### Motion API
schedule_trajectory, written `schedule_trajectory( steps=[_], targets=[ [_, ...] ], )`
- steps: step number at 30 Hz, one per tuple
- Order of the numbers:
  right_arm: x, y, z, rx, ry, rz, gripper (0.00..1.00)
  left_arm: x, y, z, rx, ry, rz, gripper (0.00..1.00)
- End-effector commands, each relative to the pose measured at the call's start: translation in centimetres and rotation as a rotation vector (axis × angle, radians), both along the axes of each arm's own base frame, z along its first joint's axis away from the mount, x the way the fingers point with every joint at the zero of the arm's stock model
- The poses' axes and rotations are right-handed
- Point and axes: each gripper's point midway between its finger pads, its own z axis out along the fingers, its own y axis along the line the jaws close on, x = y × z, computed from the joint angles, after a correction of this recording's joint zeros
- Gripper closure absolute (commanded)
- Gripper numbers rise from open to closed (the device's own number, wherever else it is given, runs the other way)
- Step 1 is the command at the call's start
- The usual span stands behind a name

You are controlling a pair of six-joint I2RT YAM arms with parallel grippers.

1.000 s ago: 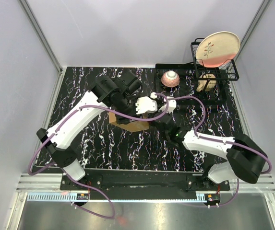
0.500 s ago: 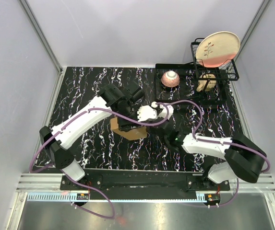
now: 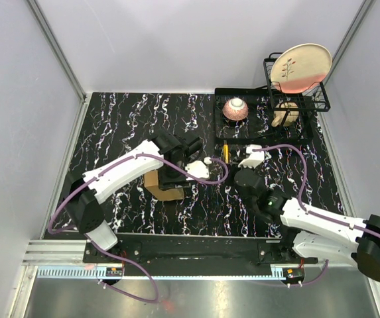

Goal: Unpack the express box
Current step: Adjust the express box at the center of the board, then adjust the knife.

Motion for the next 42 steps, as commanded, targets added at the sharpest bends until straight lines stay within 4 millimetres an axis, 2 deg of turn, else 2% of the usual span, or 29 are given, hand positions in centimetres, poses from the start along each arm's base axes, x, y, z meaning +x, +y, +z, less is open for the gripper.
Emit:
schedule_trajectory(
  steps=[1,4,7,10,13,15,16,22,25,32,38,41,42],
  targets=[
    [-0.3,-1.4,-0.3,-0.02,0.0,-0.045,1.0,-2.1,2.7,0.1,0.179,0.103,-0.027,0.76],
    [-0.3,-1.4,-0.3,-0.012,-0.001,-0.043,1.0,-2.2,2.3,-0.5,0.186,0.135,-0.049,0.73],
    [-0.3,-1.4,0.0,-0.008,-0.005,-0.039,1.0,-2.2,2.1,-0.9,0.191,0.156,-0.067,0.59],
    [-0.4,-1.4,0.2,-0.002,-0.007,-0.035,1.0,-1.9,1.6,-0.8,0.178,0.153,-0.066,0.55],
    [-0.6,-1.4,0.3,0.009,-0.009,-0.03,1.0,-1.8,1.4,-0.5,0.168,0.145,-0.066,0.4],
    [-0.7,-1.4,0.3,0.014,-0.009,-0.026,1.0,-1.7,1.4,-0.4,0.166,0.138,-0.061,0.25],
    [-0.7,-1.4,0.3,0.019,-0.009,-0.026,1.0,-1.7,1.3,-0.4,0.162,0.137,-0.059,0.21],
    [-0.9,-1.5,0.4,0.03,-0.006,-0.022,1.0,-1.5,0.8,0.1,0.135,0.126,-0.049,0.14],
    [-1.1,-1.5,0.5,0.031,-0.006,-0.011,1.0,-1.5,0.7,0.5,0.121,0.116,-0.046,0.01],
    [-2.1,-1.5,1.5,0.04,-0.005,0.045,1.0,-1.1,-0.1,3.1,0.043,0.033,-0.049,0.01],
    [-3.8,-1.3,2.6,0.068,0.021,0.126,1.0,-1.8,-2.2,5.7,-0.059,-0.024,-0.04,0.01],
    [-4.7,-0.7,3.6,0.07,0.023,0.203,1.0,-2.1,-4.2,9.0,-0.222,-0.042,-0.032,0.01],
    [-4.9,-0.4,4.5,0.074,0.013,0.227,1.0,-2.0,-4.8,11.1,-0.295,-0.077,-0.038,0.01]
  ],
)
